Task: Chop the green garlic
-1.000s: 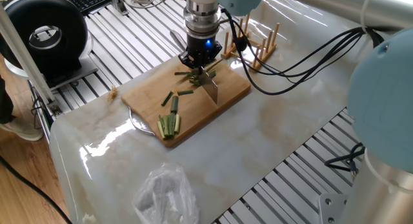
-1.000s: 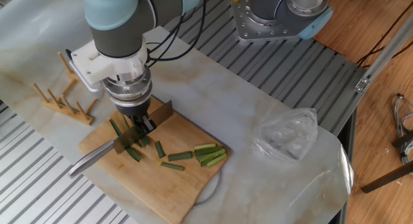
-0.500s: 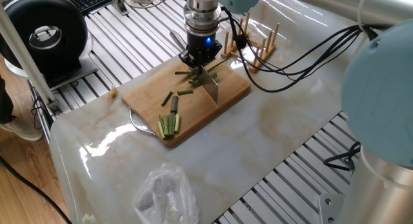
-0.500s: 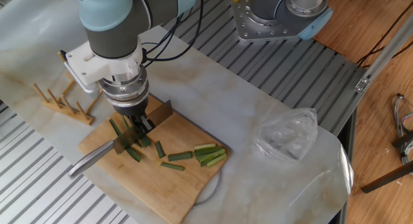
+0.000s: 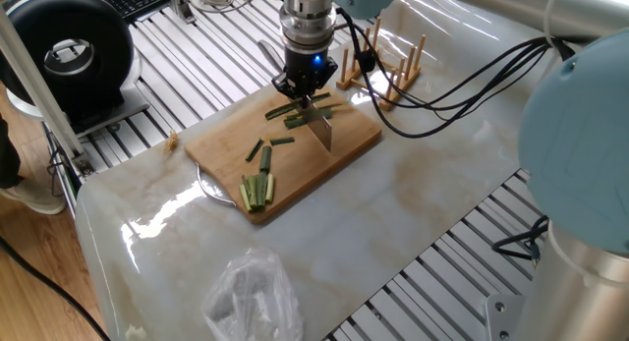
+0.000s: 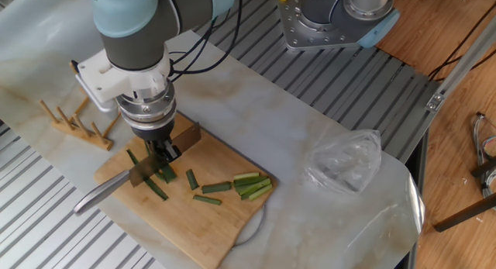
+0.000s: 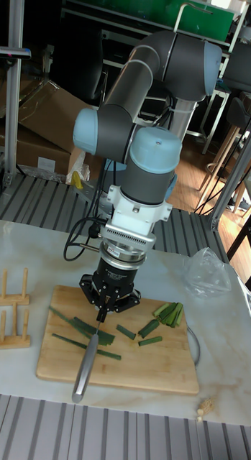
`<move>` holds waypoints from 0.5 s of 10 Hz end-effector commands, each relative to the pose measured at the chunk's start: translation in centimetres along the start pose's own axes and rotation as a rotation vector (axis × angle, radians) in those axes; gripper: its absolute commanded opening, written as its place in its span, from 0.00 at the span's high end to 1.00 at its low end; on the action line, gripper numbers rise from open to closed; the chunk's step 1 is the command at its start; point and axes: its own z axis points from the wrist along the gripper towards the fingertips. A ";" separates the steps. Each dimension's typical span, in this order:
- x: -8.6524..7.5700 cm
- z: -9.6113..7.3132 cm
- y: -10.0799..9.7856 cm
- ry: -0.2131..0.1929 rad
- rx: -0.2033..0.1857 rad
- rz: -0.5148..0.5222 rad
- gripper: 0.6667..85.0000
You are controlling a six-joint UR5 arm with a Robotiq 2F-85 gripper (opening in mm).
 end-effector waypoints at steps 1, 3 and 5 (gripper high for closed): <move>-0.4 0.3 0.2 -0.007 -0.011 0.008 0.99; 0.2 -0.6 0.3 0.007 -0.011 0.007 0.99; 1.0 -1.2 0.5 0.019 -0.015 0.010 0.99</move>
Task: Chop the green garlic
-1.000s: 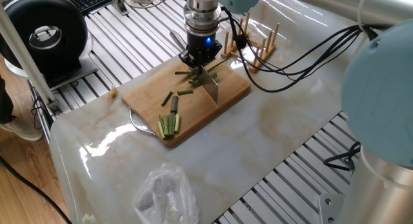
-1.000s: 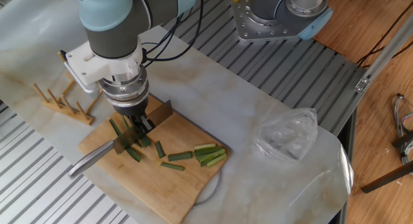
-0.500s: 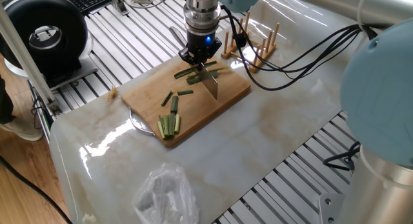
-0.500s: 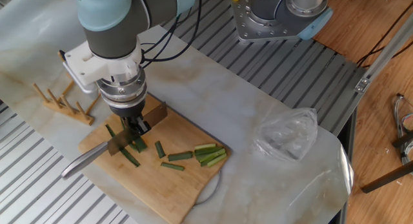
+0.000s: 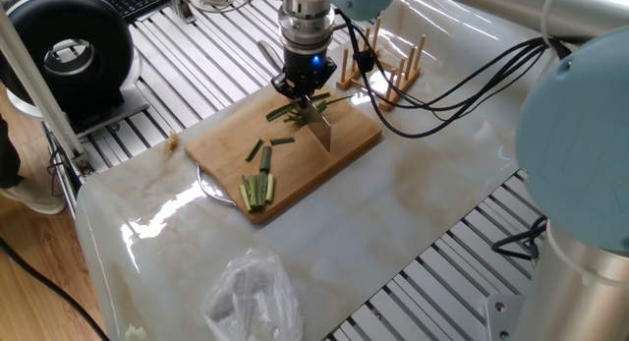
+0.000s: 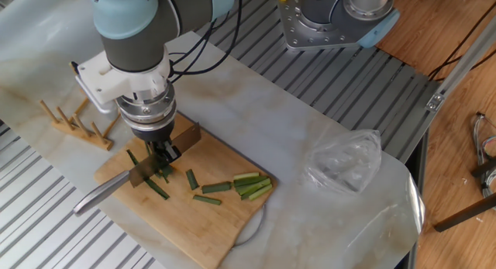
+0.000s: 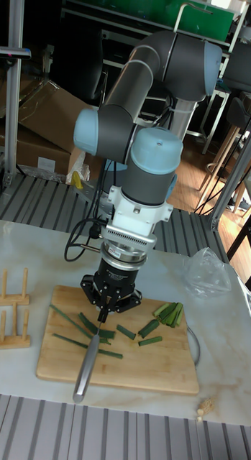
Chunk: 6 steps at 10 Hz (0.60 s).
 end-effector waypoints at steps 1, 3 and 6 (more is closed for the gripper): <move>0.7 -0.5 0.3 0.013 -0.017 0.008 0.99; 0.7 0.2 0.5 0.000 -0.010 0.015 0.99; 1.2 0.4 0.4 0.000 -0.010 0.015 0.99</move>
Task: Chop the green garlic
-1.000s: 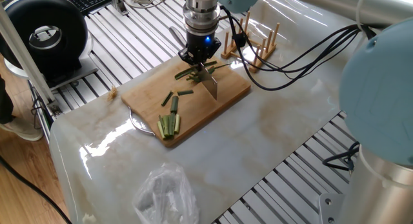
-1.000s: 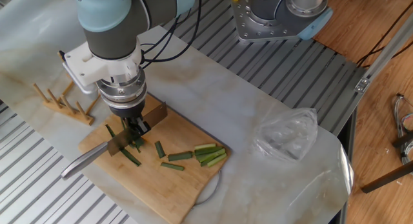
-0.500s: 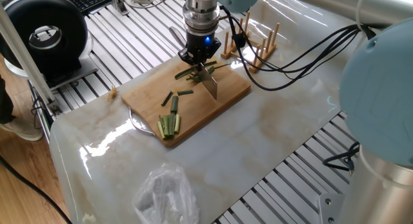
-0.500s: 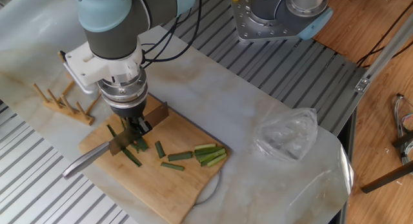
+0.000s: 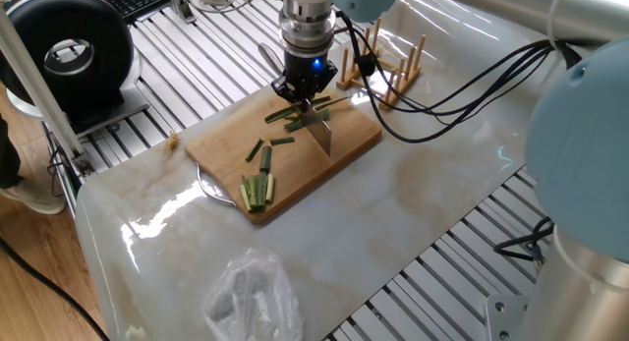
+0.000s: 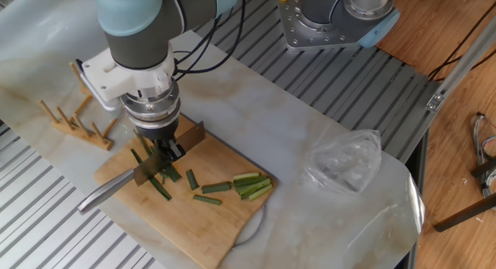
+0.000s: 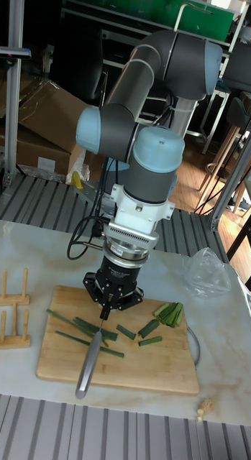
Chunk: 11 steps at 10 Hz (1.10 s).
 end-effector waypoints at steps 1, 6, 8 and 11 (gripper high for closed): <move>0.5 0.2 0.2 -0.001 -0.011 0.009 0.99; 1.9 -0.4 0.5 0.012 -0.020 0.010 0.99; 2.4 -0.3 0.8 0.013 -0.016 0.018 0.99; 2.7 -0.1 0.9 0.016 -0.012 0.020 0.99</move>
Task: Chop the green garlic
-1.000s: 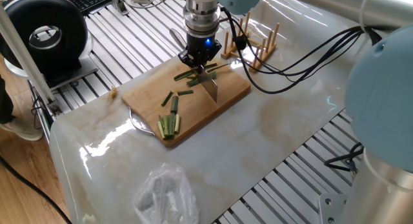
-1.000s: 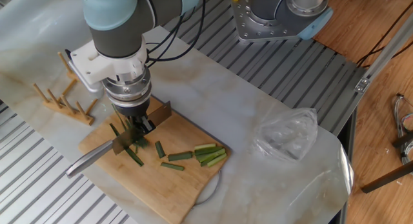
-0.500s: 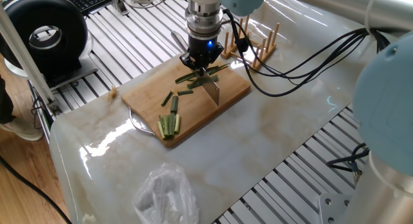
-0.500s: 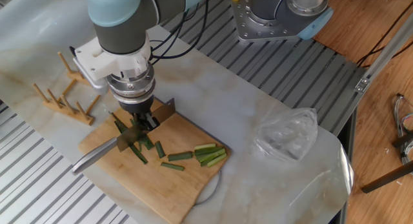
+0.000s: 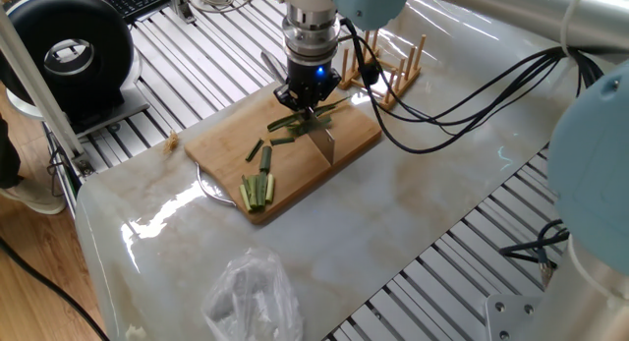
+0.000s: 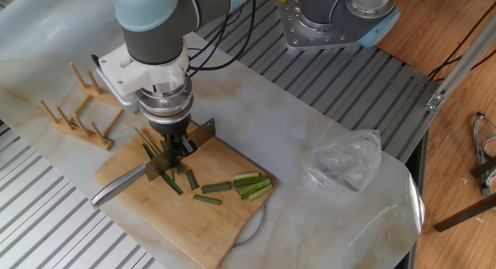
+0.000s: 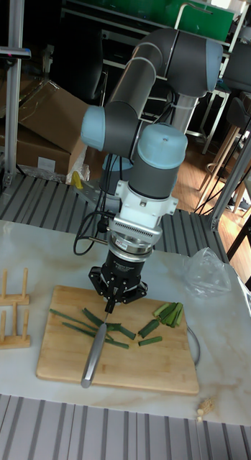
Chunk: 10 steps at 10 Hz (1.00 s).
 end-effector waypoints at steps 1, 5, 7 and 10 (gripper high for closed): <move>0.0 -0.1 0.0 0.004 -0.011 0.005 0.99; -1.3 0.2 -0.5 -0.004 -0.018 -0.010 0.99; -1.7 0.8 -0.4 -0.019 -0.010 -0.004 0.99; -1.6 -0.2 -0.3 -0.018 -0.011 -0.005 0.99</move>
